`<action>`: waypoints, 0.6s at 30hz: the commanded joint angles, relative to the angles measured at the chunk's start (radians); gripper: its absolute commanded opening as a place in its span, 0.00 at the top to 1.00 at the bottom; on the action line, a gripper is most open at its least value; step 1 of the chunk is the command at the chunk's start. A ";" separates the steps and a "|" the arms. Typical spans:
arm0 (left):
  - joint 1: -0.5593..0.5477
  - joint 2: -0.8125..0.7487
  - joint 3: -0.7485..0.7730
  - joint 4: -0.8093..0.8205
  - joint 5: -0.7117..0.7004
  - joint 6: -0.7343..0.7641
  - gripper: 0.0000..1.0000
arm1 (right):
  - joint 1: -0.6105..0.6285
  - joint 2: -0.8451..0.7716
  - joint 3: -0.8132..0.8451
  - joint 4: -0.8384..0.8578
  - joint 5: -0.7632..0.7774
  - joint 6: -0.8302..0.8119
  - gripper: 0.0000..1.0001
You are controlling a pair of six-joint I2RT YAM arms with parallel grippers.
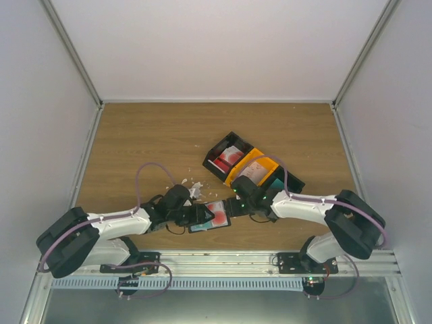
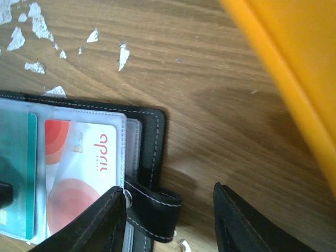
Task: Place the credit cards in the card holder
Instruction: Insert the credit card into the card holder, then close the card holder at the center of the board.
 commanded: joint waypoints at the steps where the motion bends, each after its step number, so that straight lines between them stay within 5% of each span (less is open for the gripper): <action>1: 0.022 -0.062 0.023 -0.164 -0.086 0.049 0.43 | -0.003 0.048 0.027 0.063 -0.069 -0.033 0.55; 9: 0.077 -0.182 -0.023 -0.331 -0.203 0.035 0.41 | -0.003 0.056 0.019 0.059 -0.122 -0.025 0.68; 18: 0.093 -0.236 -0.113 -0.323 -0.193 -0.016 0.42 | -0.003 0.059 0.010 0.057 -0.133 -0.021 0.84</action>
